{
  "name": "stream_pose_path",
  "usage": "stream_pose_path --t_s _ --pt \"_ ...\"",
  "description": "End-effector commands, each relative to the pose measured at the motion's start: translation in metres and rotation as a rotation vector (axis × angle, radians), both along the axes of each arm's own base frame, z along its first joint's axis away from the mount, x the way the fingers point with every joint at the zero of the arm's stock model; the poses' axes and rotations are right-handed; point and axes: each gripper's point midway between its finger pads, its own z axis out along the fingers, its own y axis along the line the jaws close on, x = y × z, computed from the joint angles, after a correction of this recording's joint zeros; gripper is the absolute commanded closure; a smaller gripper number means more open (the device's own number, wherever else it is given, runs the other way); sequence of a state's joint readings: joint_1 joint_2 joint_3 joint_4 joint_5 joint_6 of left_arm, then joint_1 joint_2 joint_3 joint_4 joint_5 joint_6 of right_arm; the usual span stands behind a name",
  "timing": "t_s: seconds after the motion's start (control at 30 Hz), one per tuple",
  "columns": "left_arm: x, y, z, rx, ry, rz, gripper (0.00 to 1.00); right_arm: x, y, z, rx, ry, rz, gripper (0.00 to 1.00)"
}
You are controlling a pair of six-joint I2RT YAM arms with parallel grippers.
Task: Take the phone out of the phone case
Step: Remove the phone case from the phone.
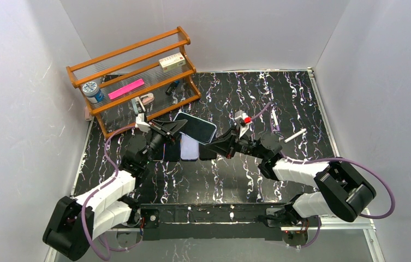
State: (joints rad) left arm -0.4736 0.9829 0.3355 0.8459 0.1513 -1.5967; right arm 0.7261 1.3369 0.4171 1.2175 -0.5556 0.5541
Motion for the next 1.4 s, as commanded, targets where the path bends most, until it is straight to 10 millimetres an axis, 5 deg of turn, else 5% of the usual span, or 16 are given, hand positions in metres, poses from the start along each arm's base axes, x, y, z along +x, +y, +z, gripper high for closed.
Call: stream_pose_path --t_s 0.0,0.07,0.33,0.5,1.37 --pt "-0.021 -0.022 0.026 -0.009 -0.086 -0.168 1.00 0.041 -0.002 0.020 -0.050 -0.204 -0.134 0.99" --pt "-0.018 -0.020 0.024 0.021 -0.105 -0.167 1.00 0.040 -0.003 0.020 -0.057 -0.197 -0.114 0.96" --pt "0.004 -0.002 0.013 0.176 -0.190 -0.190 1.00 0.019 -0.015 0.004 -0.132 -0.143 -0.020 0.45" --pt "0.007 0.000 0.013 0.274 -0.280 -0.276 1.00 0.010 -0.028 -0.004 -0.199 -0.146 0.046 0.28" --pt "-0.032 -0.014 0.047 0.398 -0.535 -0.554 1.00 -0.015 -0.010 0.010 -0.256 -0.273 0.416 0.51"
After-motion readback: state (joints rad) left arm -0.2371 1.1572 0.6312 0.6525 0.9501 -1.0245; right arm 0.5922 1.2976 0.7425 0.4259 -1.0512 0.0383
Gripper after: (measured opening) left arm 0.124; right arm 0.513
